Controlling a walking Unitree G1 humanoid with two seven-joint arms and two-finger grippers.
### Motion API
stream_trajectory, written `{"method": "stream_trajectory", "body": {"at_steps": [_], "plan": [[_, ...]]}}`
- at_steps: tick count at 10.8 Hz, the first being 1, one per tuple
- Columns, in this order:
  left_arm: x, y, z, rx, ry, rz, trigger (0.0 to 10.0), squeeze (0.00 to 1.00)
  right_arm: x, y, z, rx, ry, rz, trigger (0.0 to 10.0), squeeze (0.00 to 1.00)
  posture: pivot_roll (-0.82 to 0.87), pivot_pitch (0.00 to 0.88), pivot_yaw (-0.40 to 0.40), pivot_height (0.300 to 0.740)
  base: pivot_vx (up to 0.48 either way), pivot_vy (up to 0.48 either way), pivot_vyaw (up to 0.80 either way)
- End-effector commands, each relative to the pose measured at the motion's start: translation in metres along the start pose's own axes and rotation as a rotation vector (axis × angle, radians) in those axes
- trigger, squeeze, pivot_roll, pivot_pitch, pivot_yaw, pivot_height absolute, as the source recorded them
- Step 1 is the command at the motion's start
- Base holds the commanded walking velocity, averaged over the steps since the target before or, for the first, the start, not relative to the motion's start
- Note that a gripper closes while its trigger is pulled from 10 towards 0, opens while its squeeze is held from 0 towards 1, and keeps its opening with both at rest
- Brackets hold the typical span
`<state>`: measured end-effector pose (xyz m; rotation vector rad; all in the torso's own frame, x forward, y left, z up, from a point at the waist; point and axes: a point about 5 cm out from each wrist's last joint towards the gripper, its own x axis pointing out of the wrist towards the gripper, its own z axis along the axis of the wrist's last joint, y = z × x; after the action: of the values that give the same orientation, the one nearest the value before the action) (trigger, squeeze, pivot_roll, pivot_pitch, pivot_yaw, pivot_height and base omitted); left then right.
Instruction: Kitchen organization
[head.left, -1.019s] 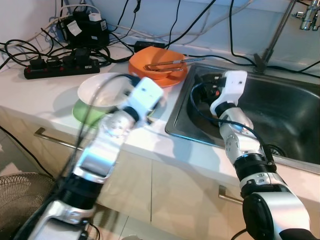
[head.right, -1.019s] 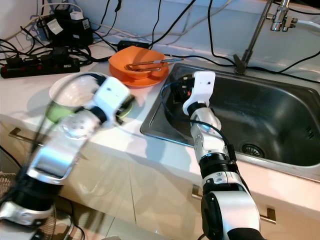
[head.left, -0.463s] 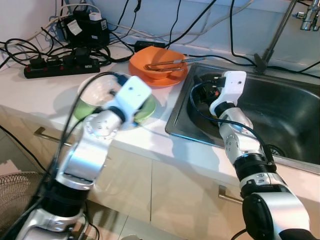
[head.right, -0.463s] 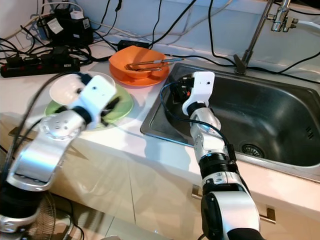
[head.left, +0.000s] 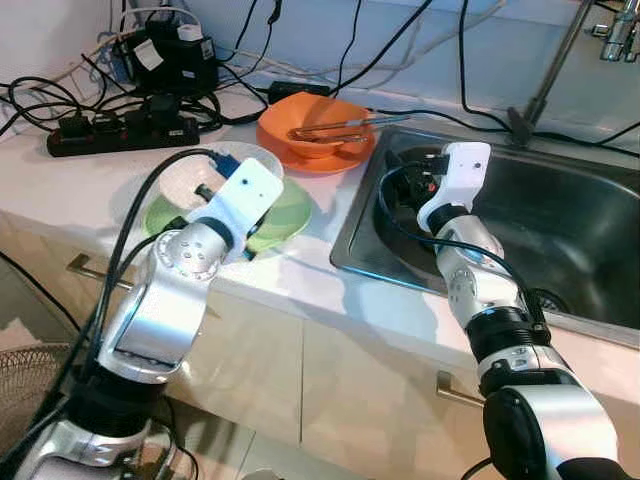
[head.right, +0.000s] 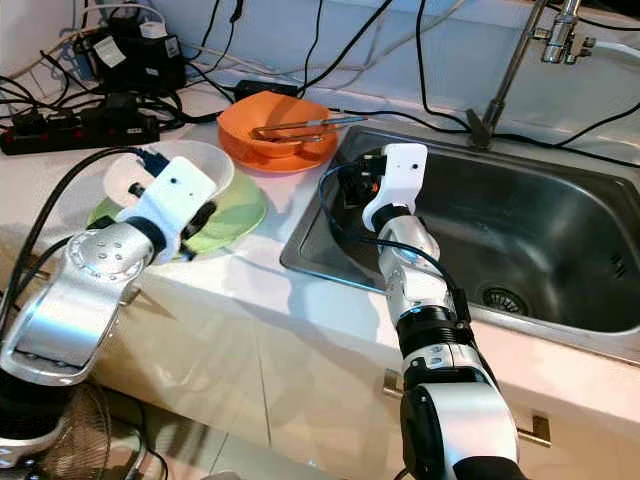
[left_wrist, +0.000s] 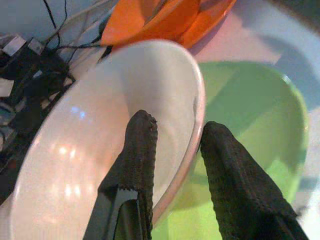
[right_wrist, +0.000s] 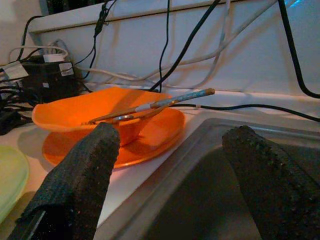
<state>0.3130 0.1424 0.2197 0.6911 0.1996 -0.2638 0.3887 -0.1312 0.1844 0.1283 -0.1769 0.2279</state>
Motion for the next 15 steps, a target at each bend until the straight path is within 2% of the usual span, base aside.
{"method": "stream_trajectory", "body": {"at_steps": [1, 2, 3, 4, 8, 12, 13, 14, 15], "plan": [[0.0, -0.002, -0.003, 0.02, 0.031, -0.008, 10.0, 0.0, -0.002, 0.0, -0.002, 0.002, 0.01, 0.002, 10.0, 0.0, 0.25, 0.015, -0.033, 0.717, 0.0, 0.0, 0.0], [0.0, -0.001, -0.006, 0.07, 0.07, -0.008, 10.0, 0.0, -0.002, 0.001, -0.002, 0.003, 0.01, 0.003, 10.0, 0.0, 0.25, 0.013, -0.03, 0.717, 0.0, 0.0, 0.0], [0.001, -0.001, -0.012, 0.106, 0.098, -0.017, 3.1, 0.0, -0.002, 0.001, -0.003, 0.004, 0.01, 0.002, 10.0, 0.0, 0.25, 0.009, -0.028, 0.717, 0.0, 0.0, 0.0], [0.002, -0.001, -0.013, 0.119, 0.104, -0.019, 0.0, 0.0, -0.002, 0.001, -0.003, 0.004, 0.01, 0.002, 10.0, 0.0, 0.25, 0.007, -0.028, 0.717, 0.0, 0.0, 0.0], [0.005, 0.007, -0.013, 0.242, 0.116, 0.044, 0.0, 0.0, -0.002, 0.002, -0.003, 0.002, 0.008, 0.004, 10.0, 0.0, 0.25, 0.0, -0.03, 0.717, 0.0, 0.0, 0.0], [0.009, 0.017, -0.007, 0.34, 0.087, 0.139, 0.0, 0.0, -0.002, 0.003, -0.005, 0.009, 0.013, 0.006, 10.0, 0.0, 0.25, 0.0, -0.033, 0.717, 0.0, 0.0, 0.0], [0.009, 0.022, -0.002, 0.376, 0.063, 0.181, 0.0, 0.0, -0.002, 0.003, -0.004, 0.009, 0.01, 0.005, 10.0, 0.0, 0.25, 0.002, -0.031, 0.717, 0.0, 0.0, 0.0], [0.01, 0.029, 0.012, 0.437, -0.013, 0.254, 0.0, 0.0, -0.002, 0.002, -0.003, 0.009, 0.005, 0.004, 10.0, 0.0, 0.25, 0.003, -0.032, 0.717, 0.0, 0.0, 0.0], [0.013, 0.026, 0.029, 0.504, -0.125, 0.289, 10.0, 0.0, 0.0, 0.002, 0.002, 0.011, -0.009, 0.007, 10.0, 0.0, 0.24, 0.001, -0.031, 0.717, 0.0, 0.0, 0.0]]}}
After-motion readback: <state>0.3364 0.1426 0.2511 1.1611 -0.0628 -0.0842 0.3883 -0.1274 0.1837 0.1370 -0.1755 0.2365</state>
